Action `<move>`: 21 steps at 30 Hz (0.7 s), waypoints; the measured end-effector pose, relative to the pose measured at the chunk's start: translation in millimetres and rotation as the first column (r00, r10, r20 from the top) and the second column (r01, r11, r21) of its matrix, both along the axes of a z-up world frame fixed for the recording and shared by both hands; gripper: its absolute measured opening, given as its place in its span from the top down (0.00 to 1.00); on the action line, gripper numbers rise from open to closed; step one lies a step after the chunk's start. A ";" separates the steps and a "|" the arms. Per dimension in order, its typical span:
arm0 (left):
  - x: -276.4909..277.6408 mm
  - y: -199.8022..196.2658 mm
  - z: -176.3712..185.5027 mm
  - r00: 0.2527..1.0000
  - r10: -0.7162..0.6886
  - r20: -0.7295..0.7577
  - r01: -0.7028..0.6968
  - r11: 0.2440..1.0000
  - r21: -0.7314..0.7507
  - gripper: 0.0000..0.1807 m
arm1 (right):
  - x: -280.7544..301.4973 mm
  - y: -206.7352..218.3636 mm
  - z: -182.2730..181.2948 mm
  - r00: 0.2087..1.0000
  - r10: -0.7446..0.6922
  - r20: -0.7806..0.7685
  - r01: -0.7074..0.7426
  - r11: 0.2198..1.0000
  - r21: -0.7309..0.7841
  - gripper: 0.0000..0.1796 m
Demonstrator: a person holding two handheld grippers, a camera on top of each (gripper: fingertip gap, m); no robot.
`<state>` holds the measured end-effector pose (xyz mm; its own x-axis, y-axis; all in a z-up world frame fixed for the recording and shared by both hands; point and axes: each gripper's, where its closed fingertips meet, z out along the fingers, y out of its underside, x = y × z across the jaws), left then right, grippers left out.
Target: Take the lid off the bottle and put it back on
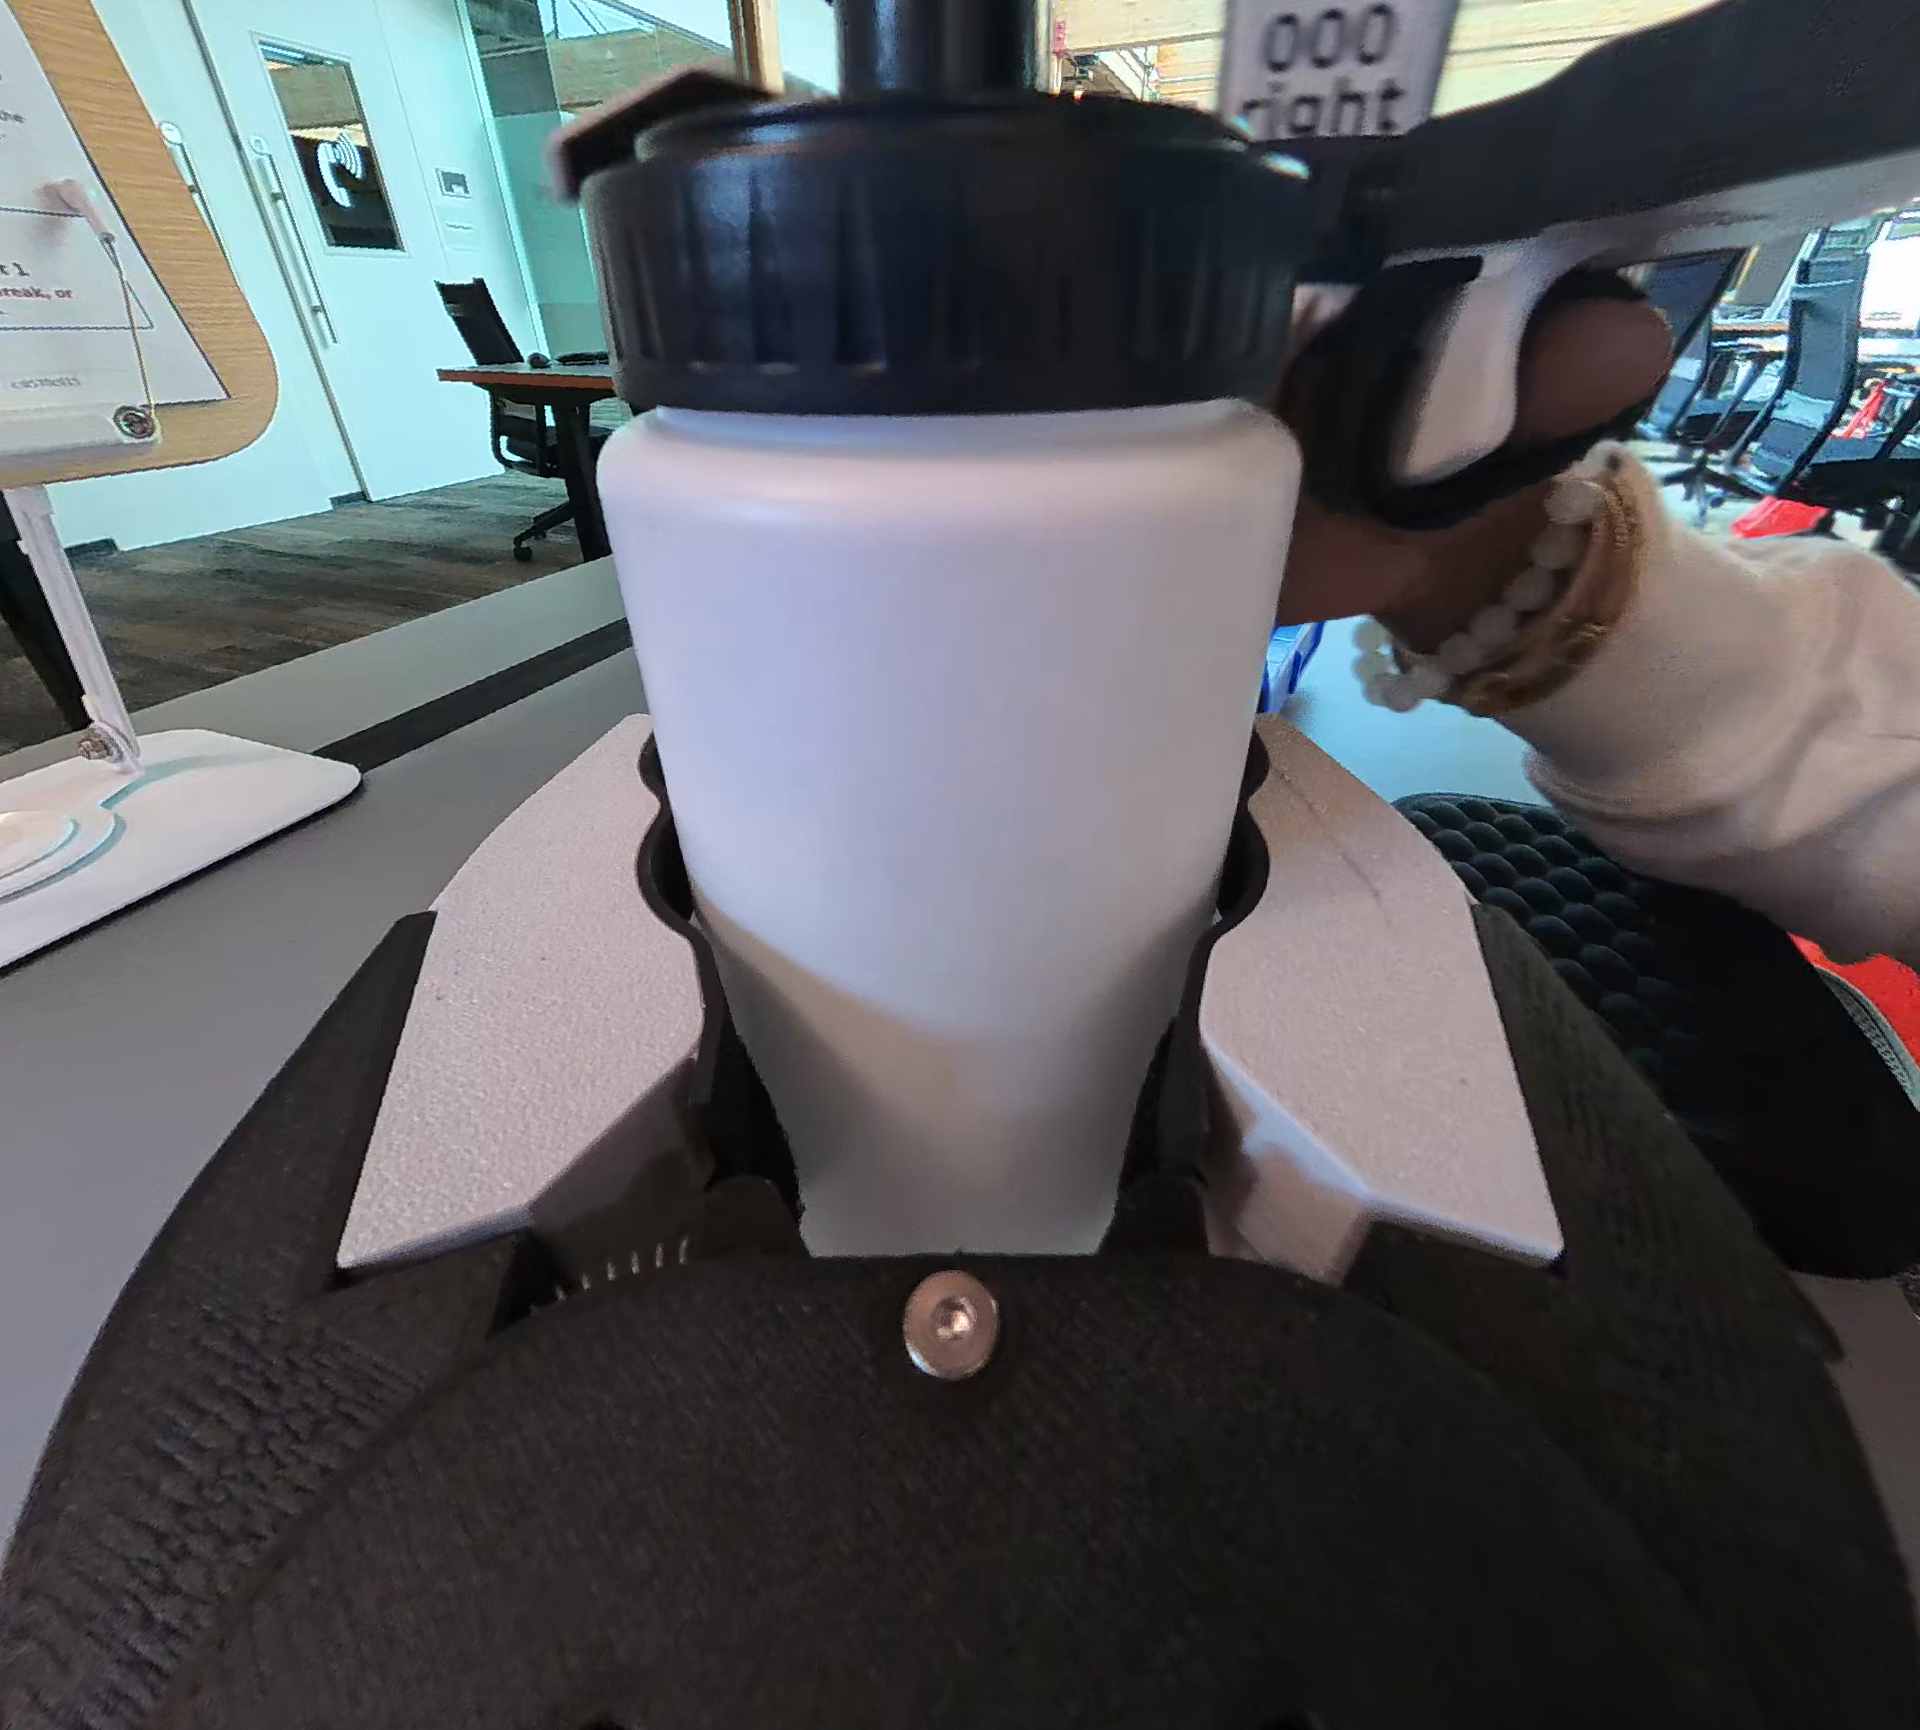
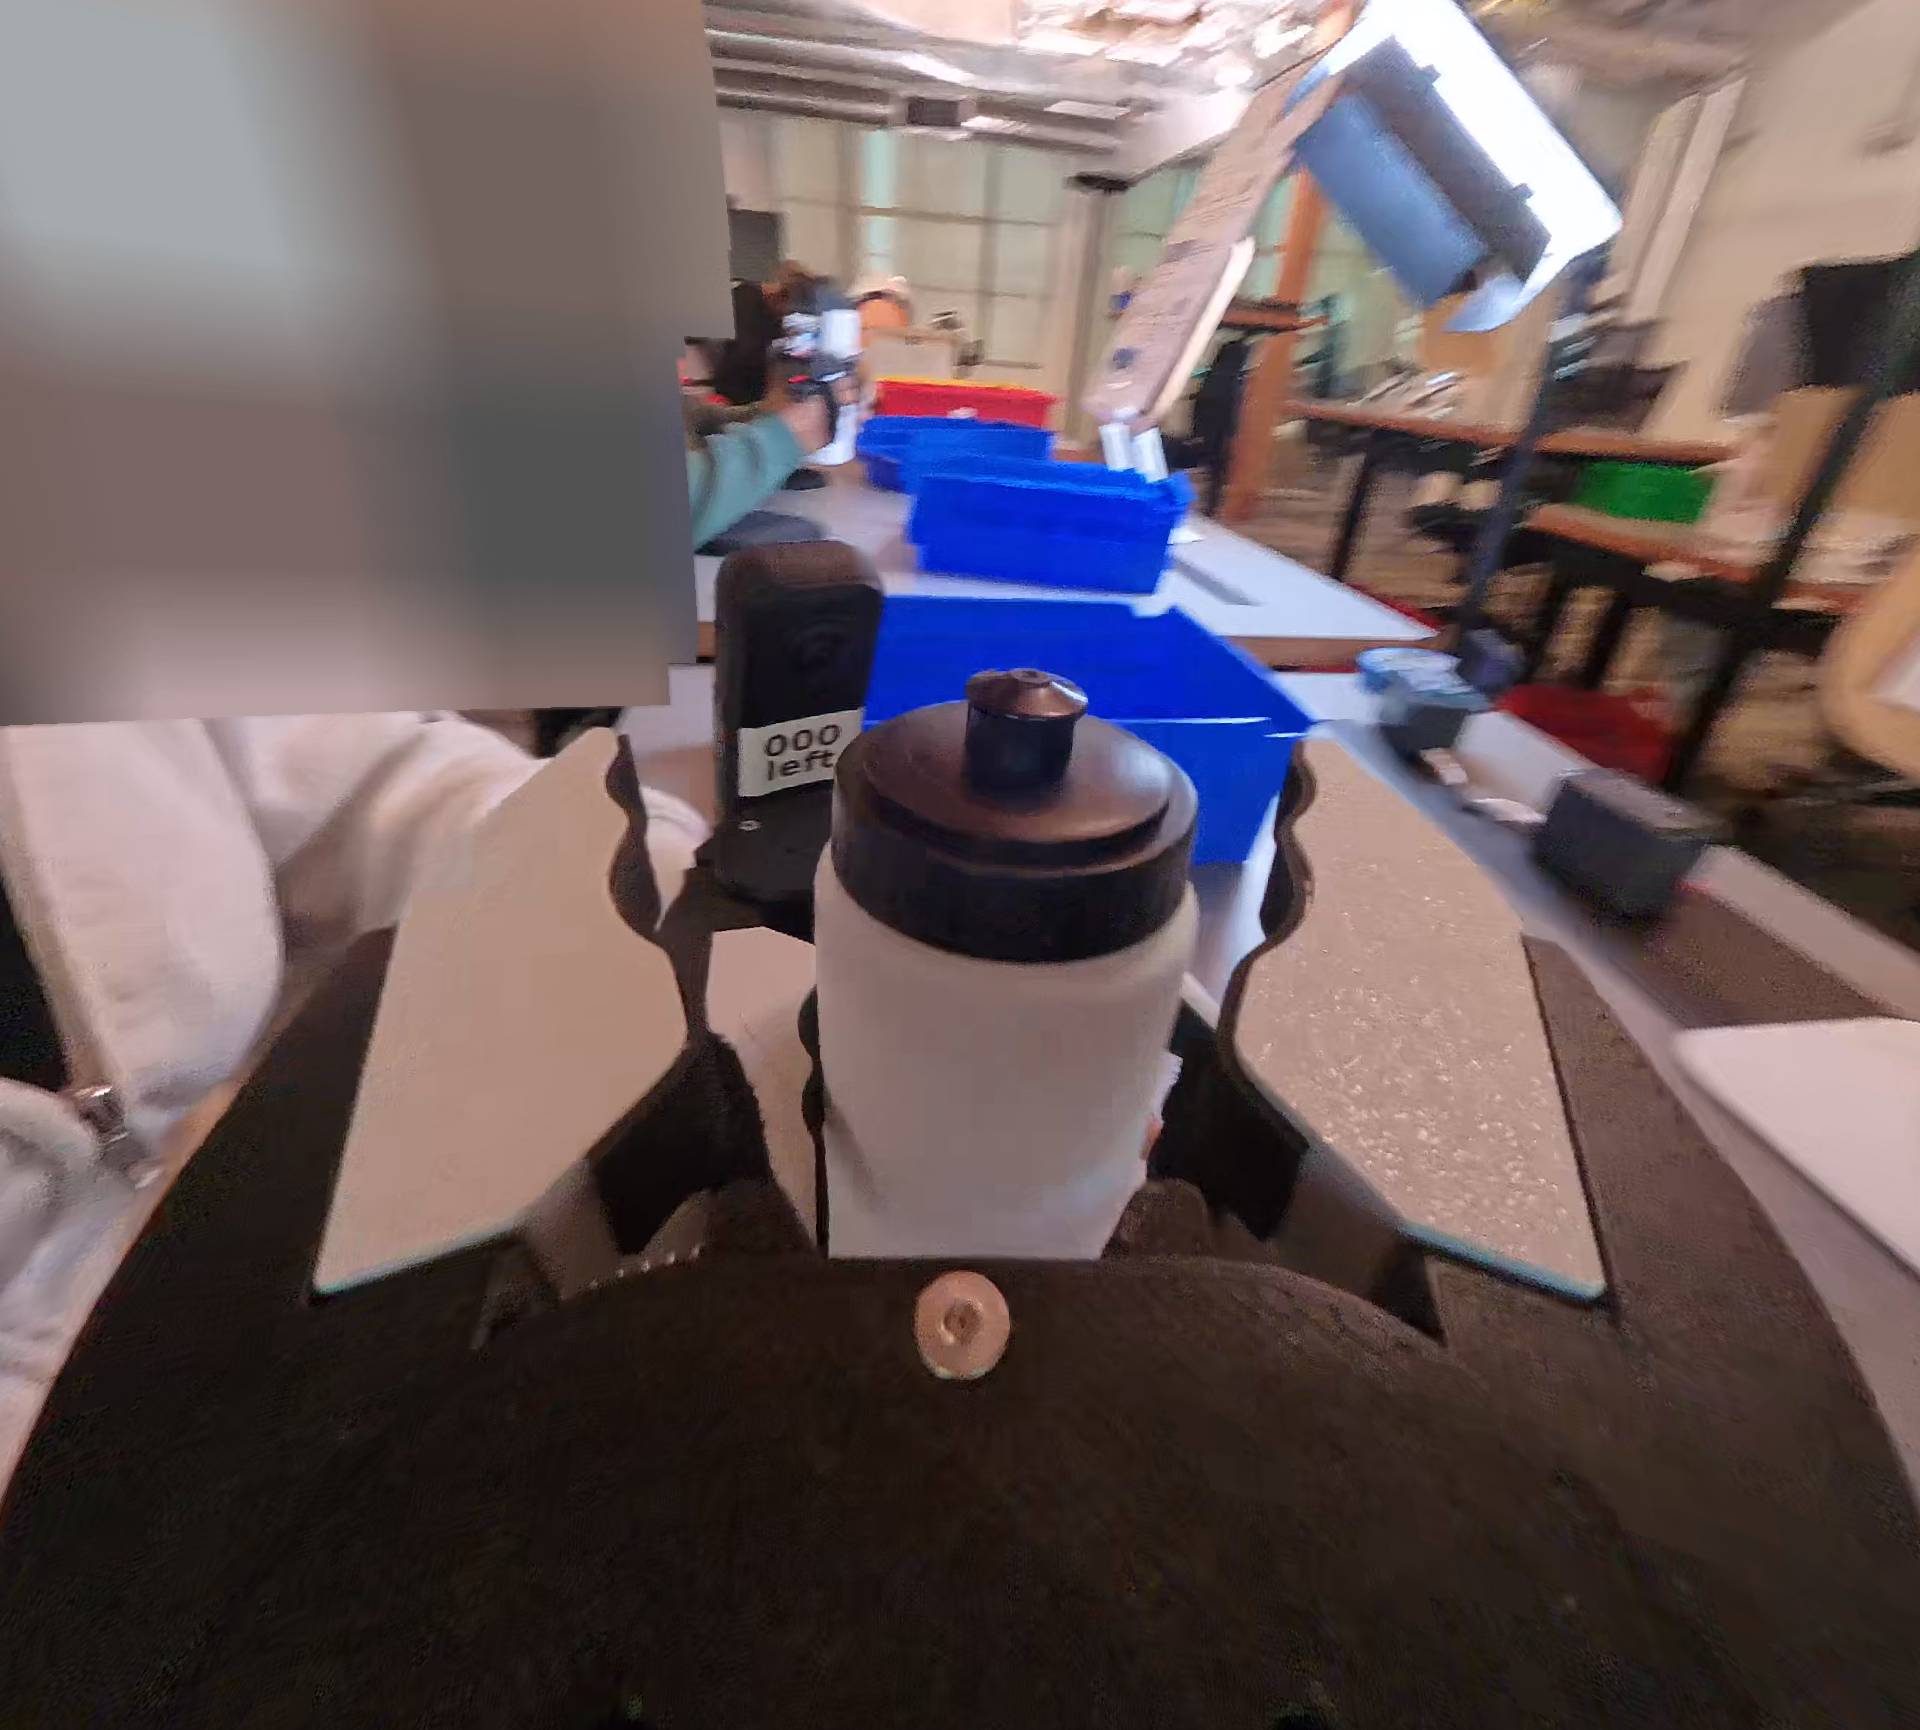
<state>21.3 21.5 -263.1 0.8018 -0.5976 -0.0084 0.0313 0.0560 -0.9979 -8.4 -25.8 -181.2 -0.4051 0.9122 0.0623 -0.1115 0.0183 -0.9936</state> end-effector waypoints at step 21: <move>-2.5 1.4 -0.1 1.000 0.028 0.000 -0.028 1.000 -0.002 0.45 | 21.3 -0.1 -21.7 0.972 -0.214 0.095 0.211 0.976 0.049 0.54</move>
<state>18.7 22.9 -263.2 0.8180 -0.5752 -0.0076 0.0295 0.0551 -0.9980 12.9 -25.9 -202.9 -0.2081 0.9757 0.0681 -0.0016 0.0692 -0.9976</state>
